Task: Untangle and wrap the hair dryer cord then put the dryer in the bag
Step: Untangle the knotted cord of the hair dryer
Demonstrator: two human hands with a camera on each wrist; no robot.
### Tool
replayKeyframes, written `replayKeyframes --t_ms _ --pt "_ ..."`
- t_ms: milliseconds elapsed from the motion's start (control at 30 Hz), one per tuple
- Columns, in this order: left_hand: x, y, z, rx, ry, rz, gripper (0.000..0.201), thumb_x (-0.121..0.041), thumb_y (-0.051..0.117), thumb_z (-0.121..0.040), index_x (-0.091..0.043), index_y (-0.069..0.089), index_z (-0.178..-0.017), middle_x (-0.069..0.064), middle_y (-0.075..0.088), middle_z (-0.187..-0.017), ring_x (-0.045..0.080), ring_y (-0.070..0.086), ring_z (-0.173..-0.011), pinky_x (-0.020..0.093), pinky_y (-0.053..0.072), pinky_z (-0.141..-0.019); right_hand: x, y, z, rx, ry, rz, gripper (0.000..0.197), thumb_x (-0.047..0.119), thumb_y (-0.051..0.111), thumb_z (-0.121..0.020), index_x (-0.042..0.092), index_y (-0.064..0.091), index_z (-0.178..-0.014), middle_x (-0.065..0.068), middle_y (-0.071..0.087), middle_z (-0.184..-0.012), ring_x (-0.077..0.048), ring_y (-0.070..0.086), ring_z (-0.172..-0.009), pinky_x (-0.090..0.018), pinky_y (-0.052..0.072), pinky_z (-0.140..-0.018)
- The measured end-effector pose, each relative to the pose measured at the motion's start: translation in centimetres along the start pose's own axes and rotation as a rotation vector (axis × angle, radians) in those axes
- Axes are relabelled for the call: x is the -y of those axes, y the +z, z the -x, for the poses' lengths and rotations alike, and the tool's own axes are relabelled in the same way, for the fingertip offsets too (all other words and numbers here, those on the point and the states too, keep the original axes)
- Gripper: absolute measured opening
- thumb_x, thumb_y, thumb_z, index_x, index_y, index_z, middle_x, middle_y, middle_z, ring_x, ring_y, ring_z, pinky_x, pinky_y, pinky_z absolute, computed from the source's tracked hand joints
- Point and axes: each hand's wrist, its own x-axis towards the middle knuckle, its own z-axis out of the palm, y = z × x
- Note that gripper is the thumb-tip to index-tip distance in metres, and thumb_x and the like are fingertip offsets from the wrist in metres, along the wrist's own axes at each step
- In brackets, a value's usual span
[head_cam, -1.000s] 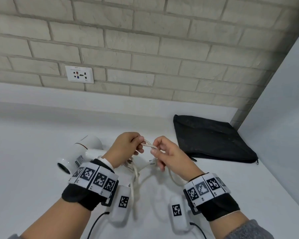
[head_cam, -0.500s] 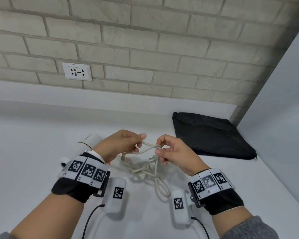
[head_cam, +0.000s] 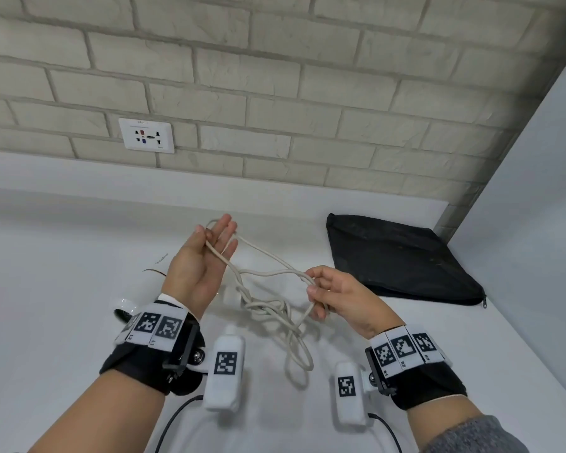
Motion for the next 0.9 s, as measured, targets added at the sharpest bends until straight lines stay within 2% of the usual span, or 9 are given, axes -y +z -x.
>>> replayKeyframes --t_ms 67,167,267,400,533,600,667,767,900 --pt "0.0 0.0 0.0 -0.015 0.082 -0.082 0.027 -0.021 0.031 -0.099 -0.018 0.056 -0.09 -0.006 0.063 -0.104 0.005 0.054 -0.104 0.028 0.041 -0.095 0.1 -0.2 0.0 -0.058 -0.016 0.038 0.007 0.005 0.053 -0.09 0.011 0.056 -0.092 -0.001 0.055 -0.07 -0.01 0.05 -0.048 -0.02 0.045 -0.059" --pt "0.2 -0.2 0.1 -0.029 0.179 -0.24 0.029 -0.011 0.037 -0.095 -0.015 0.057 -0.116 -0.014 0.057 -0.106 -0.002 0.05 -0.105 0.026 0.034 -0.103 0.0 -0.3 -0.1 -0.1 -0.043 0.07 0.008 0.005 0.055 -0.088 0.011 0.054 -0.084 -0.001 0.057 -0.07 -0.012 0.051 -0.05 -0.019 0.044 -0.059" --pt "-0.2 -0.1 0.3 0.084 0.173 -0.376 0.032 -0.014 0.039 -0.093 -0.016 0.068 -0.079 -0.008 0.066 -0.099 0.006 0.059 -0.102 0.028 0.037 -0.096 -0.1 -0.2 -0.3 -0.147 -0.058 0.131 0.014 0.004 0.057 -0.086 0.012 0.05 -0.077 0.0 0.056 -0.07 -0.014 0.051 -0.048 -0.026 0.042 -0.057" --pt "-1.4 0.9 1.3 0.38 -0.005 -0.419 0.064 -0.042 0.033 -0.086 -0.009 0.048 -0.033 0.003 0.067 -0.065 0.017 0.062 -0.06 0.025 0.053 -0.071 -0.2 0.0 -0.7 -0.262 -0.087 0.168 0.022 0.001 0.055 -0.086 0.014 0.045 -0.071 -0.007 0.051 -0.078 -0.011 0.053 -0.046 -0.022 0.042 -0.046" --pt "-2.0 1.5 1.7 0.428 -0.069 -0.518 0.059 -0.036 0.031 -0.091 -0.013 0.05 -0.04 0.0 0.044 -0.041 0.013 0.031 -0.035 0.023 0.045 -0.049 -0.4 -0.5 -1.0 -0.267 -0.038 0.234 0.031 0.005 0.061 -0.083 0.016 0.042 -0.062 -0.012 0.051 -0.075 -0.015 0.051 -0.056 -0.019 0.042 -0.054" --pt "-2.2 1.1 1.5 0.401 -0.073 -0.518 0.056 -0.033 0.028 -0.095 -0.015 0.063 -0.056 -0.001 0.053 -0.046 0.007 0.028 -0.03 0.021 0.044 -0.047 -0.4 -0.9 -0.7 -0.214 0.001 0.301 0.034 0.009 0.064 -0.082 0.017 0.041 -0.059 -0.006 0.049 -0.066 -0.011 0.045 -0.057 -0.013 0.036 -0.049" --pt "-2.2 0.7 1.4 0.403 -0.048 -0.523 0.048 -0.034 0.033 -0.093 -0.016 0.071 -0.071 -0.001 0.072 -0.08 0.009 0.046 -0.039 0.023 0.051 -0.055 -0.5 -1.1 -0.3 -0.141 0.024 0.256 0.034 0.006 0.061 -0.083 0.017 0.039 -0.06 -0.003 0.051 -0.062 -0.011 0.051 -0.061 -0.019 0.037 -0.056" --pt "-1.4 0.7 1.6 0.464 -0.025 -0.566 0.032 -0.036 0.049 -0.088 -0.017 0.072 -0.076 -0.011 0.061 -0.125 0.014 0.068 -0.094 0.026 0.055 -0.079 -0.6 -0.6 0.2 0.008 0.019 0.081 0.031 -0.006 0.055 -0.084 0.015 0.042 -0.065 -0.006 0.06 -0.072 -0.014 0.058 -0.066 -0.022 0.041 -0.062" --pt "0.0 2.5 2.5 0.548 -0.009 -0.751 0.028 -0.033 0.039 -0.086 -0.024 0.065 -0.08 -0.002 0.057 -0.113 0.007 0.061 -0.106 0.035 0.044 -0.091 -0.1 0.4 0.2 0.103 0.033 -0.222 0.01 0.004 0.054 -0.078 0.013 0.056 -0.082 -0.002 0.07 -0.09 -0.008 0.058 -0.071 -0.016 0.041 -0.058"
